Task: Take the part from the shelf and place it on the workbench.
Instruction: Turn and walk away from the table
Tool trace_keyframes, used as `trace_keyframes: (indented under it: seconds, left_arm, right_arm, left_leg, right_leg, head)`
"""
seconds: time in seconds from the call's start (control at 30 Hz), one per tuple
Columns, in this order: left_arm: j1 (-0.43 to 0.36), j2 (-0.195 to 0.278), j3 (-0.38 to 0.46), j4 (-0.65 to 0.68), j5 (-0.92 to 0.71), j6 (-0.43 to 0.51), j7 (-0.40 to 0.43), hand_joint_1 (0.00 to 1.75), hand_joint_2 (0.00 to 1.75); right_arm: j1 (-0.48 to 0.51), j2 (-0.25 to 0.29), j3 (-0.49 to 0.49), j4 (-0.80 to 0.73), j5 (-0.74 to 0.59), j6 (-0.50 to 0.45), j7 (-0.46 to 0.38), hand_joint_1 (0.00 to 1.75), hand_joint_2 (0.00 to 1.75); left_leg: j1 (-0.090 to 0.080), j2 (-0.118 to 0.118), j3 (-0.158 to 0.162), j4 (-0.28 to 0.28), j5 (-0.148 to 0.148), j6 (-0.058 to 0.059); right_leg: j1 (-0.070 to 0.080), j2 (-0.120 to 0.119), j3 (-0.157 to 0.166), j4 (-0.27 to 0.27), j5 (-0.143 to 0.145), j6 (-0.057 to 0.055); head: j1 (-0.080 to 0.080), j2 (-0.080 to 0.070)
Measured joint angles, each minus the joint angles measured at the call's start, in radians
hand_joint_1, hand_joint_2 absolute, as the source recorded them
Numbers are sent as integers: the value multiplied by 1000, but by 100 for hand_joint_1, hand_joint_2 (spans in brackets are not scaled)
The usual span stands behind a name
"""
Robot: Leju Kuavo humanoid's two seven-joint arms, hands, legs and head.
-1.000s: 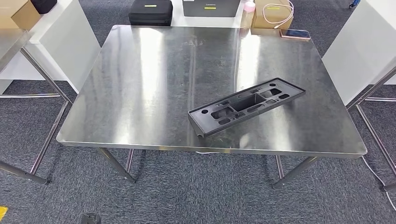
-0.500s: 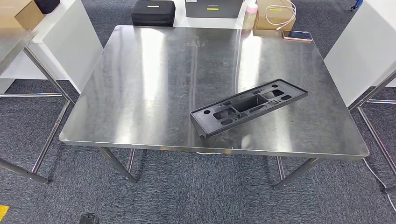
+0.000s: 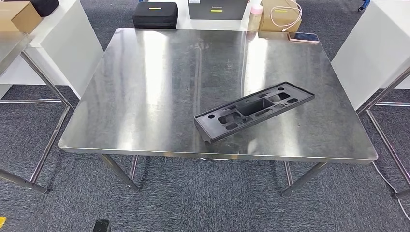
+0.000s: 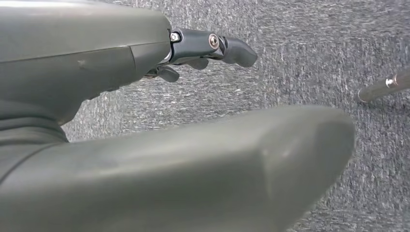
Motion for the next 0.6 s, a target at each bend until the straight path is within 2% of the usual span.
trace_keyframes:
  seconds: [0.2, 0.37, 0.53, 0.6]
  left_arm:
    - [0, -1, -5, 0, -45, -4, -7, 0, 0]
    - [1, -4, -27, 1, -83, 2, -30, 0, 0]
    - [1, -6, -35, 1, -91, 5, -33, 0, 0]
    - [0, -7, -40, 0, -90, 9, -33, 0, 0]
  right_arm:
    - [8, 46, 1, 152, 45, 0, 87, 0, 0]
    - [17, 99, 3, 300, -1, 0, 116, 0, 0]
    - [21, 117, 3, 373, -12, 0, 109, 0, 0]
    - [23, 117, 4, 397, -7, 1, 105, 0, 0]
  left_leg:
    - [-1, 0, 0, 1, -1, -1]
    - [-6, 0, 0, 1, -4, 3]
    - [-11, 0, 2, 4, -2, 15]
    - [-5, 5, 6, -3, 5, 22]
  right_leg:
    - [-1, 0, 1, 0, 0, 0]
    - [-7, 0, 2, -1, -1, 1]
    - [-13, 2, 5, -2, 0, 10]
    - [-12, -4, 2, 11, -11, 11]
  head:
    - [1, 0]
    - [0, 0]
    - [0, 0]
    - [0, 0]
